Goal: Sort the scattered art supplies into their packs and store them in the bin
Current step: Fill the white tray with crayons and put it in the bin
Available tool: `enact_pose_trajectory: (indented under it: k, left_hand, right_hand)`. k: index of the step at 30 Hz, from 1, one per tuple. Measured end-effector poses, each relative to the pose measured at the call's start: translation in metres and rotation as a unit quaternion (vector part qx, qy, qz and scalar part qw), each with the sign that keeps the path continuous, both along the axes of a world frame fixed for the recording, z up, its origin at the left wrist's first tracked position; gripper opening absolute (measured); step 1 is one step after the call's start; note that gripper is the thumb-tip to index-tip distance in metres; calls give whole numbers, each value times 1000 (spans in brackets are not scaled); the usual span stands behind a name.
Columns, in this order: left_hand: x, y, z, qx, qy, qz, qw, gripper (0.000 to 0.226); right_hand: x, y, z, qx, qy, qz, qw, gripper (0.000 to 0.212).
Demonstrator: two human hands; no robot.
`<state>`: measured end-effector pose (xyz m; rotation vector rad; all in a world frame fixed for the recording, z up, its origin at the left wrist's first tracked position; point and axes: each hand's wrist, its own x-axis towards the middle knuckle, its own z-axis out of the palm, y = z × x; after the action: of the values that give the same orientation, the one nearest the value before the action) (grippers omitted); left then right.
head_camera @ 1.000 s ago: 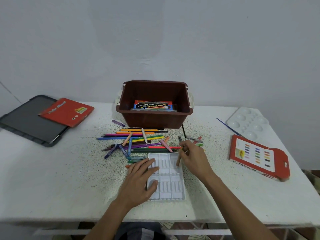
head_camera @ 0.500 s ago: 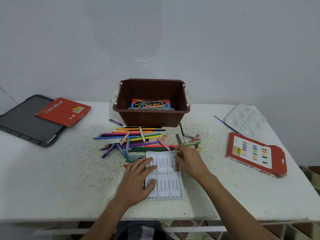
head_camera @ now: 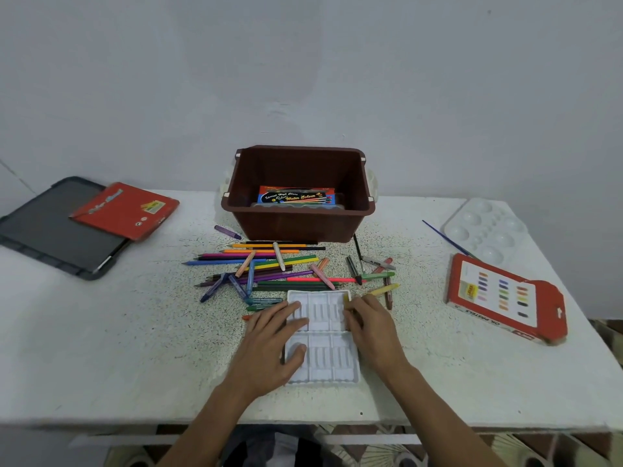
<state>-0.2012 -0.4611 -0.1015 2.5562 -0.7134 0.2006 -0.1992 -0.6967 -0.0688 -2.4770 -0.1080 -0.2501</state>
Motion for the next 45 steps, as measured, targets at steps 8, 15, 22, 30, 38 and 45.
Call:
enact_pose_trajectory:
  k: [8, 15, 22, 30, 38, 45]
  left_hand:
    - [0, 0, 0, -5, 1, 0, 1000, 40]
    - [0, 0, 0, -9, 0, 0, 1000, 40]
    - [1, -1, 1, -9, -1, -1, 1000, 41]
    - [0, -1, 0, -11, 4, -1, 1000, 41]
    - [1, 0, -2, -12, 0, -4, 1000, 41]
    - [0, 0, -1, -14, -1, -3, 1000, 41]
  right_hand:
    - [7, -11, 11, -2, 15, -5, 1000, 10]
    - [20, -46, 25, -191, -36, -27, 980, 17]
    - [26, -54, 27, -330, -62, 24, 942, 21]
    - [28, -54, 24, -357, -72, 24, 931, 19]
    - [28, -39, 36, -105, -59, 23, 992, 12]
    - [20, -12, 49, 119, 64, -11, 991, 32]
